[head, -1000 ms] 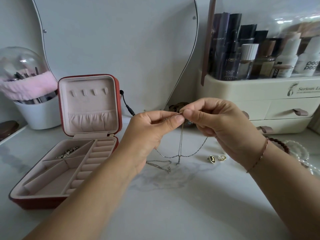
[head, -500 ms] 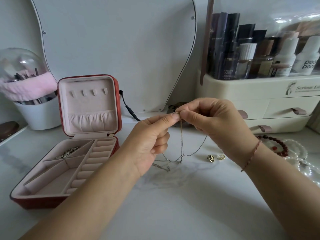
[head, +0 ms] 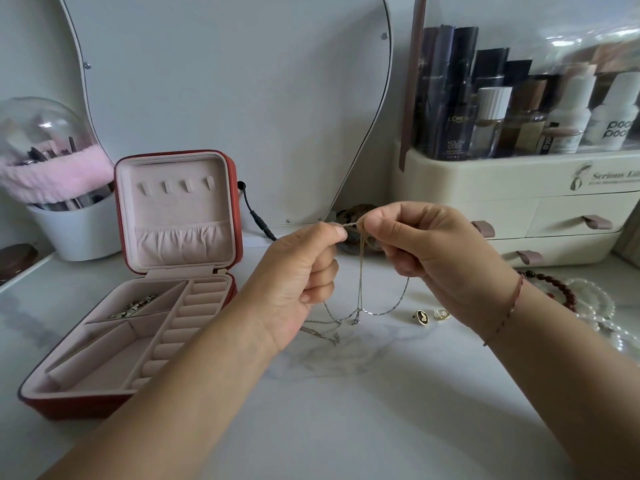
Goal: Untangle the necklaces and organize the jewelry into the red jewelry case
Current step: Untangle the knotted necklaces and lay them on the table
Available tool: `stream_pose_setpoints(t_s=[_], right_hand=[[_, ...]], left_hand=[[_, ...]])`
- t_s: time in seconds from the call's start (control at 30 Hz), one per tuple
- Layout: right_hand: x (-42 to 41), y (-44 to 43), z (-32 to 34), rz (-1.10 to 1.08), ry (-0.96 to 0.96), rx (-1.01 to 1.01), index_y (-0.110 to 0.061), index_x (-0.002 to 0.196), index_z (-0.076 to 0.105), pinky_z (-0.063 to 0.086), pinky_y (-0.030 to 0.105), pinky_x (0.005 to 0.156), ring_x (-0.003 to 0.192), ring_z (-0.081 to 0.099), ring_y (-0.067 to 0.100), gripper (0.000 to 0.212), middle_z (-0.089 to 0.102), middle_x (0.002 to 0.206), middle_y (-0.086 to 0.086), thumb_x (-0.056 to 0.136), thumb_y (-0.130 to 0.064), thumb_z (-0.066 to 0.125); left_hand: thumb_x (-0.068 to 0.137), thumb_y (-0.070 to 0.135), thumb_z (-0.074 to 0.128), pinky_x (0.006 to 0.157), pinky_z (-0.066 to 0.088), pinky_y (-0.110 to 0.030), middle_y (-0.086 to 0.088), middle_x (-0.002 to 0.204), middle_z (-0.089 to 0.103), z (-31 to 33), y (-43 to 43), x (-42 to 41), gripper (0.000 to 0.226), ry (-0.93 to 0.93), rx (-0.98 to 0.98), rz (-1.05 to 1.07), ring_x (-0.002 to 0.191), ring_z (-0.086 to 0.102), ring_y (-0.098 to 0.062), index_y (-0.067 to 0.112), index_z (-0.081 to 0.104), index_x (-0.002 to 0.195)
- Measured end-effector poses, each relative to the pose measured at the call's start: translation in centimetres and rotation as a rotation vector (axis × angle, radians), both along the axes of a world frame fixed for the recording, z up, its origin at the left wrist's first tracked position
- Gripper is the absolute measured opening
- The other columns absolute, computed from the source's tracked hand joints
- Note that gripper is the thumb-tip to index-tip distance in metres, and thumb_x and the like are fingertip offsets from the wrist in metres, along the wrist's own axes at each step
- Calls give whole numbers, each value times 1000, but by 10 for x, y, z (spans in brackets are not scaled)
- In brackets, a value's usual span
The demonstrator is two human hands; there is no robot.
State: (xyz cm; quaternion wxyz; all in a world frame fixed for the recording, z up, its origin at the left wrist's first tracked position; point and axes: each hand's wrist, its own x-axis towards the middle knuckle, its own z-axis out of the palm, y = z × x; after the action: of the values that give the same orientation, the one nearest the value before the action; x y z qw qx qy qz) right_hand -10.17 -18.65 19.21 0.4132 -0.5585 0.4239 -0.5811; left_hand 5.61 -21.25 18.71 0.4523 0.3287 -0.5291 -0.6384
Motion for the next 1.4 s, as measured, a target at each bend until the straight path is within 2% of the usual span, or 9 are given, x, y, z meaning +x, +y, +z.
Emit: stream_pose_setpoints(t_s=[0.23,0.3,0.37,0.5,0.7,0.9,0.97,1.07,1.4], right_hand=[[-2,1,2,33,-8,16,-3,83,67,20,19,44,45,30,9,25,45,51,-5,71,-25,66],[-1,2,3,31,5,-7,-6,80,68,22,17,43,45,30,8,20,46,50,-6,71,-25,66],[0,3,3,24,27,-40,-7,78,67,24,16,42,43,31,7,16,47,50,-7,74,-22,67],[3,4,3,-11,61,-104,1,80,67,25,13,41,44,30,6,11,45,59,9,81,-10,66],[5,4,1,-150,261,-212,-9,75,70,28,12,44,45,34,2,10,47,48,-12,85,-12,68],[6,3,0,-156,209,-165,-10,71,67,27,15,43,46,33,7,15,46,51,-6,86,-12,65],[7,3,0,-152,203,-159,-11,70,66,28,14,43,45,33,6,16,46,49,-8,86,-10,64],[8,3,1,-157,222,-164,-12,69,64,28,11,43,42,34,1,18,47,45,-14,86,-8,64],[4,2,3,-169,262,-159,-10,74,66,32,12,43,43,37,3,14,50,46,-13,88,-9,62]], left_hand=[[67,30,68,38,10,-17,10,47,18,2,2,2,16,-69,-80,-36,40,14,-6,26,66,52],[60,34,72,38,11,-18,11,47,18,3,4,2,10,-84,-81,-33,41,14,-7,25,72,64],[58,34,73,38,11,-18,10,47,17,2,3,3,23,-100,-71,-26,41,14,-8,21,74,77],[60,31,73,38,10,-17,11,46,16,2,3,2,19,-83,-24,-39,39,14,-6,19,74,76],[63,29,70,38,10,-16,11,45,17,1,2,2,11,-69,-28,-26,39,14,-6,20,68,70],[61,28,70,37,12,-15,11,44,19,1,2,0,11,-44,-73,44,40,15,-6,20,69,68],[67,23,71,37,12,-15,11,44,20,1,2,0,4,-52,-87,63,40,15,-6,20,70,66],[80,16,67,37,14,-15,10,45,22,-2,-1,0,16,-74,-100,87,39,17,-6,20,71,66],[84,14,63,38,13,-17,5,54,23,0,-2,1,14,-85,-124,99,42,17,-7,17,66,71]])
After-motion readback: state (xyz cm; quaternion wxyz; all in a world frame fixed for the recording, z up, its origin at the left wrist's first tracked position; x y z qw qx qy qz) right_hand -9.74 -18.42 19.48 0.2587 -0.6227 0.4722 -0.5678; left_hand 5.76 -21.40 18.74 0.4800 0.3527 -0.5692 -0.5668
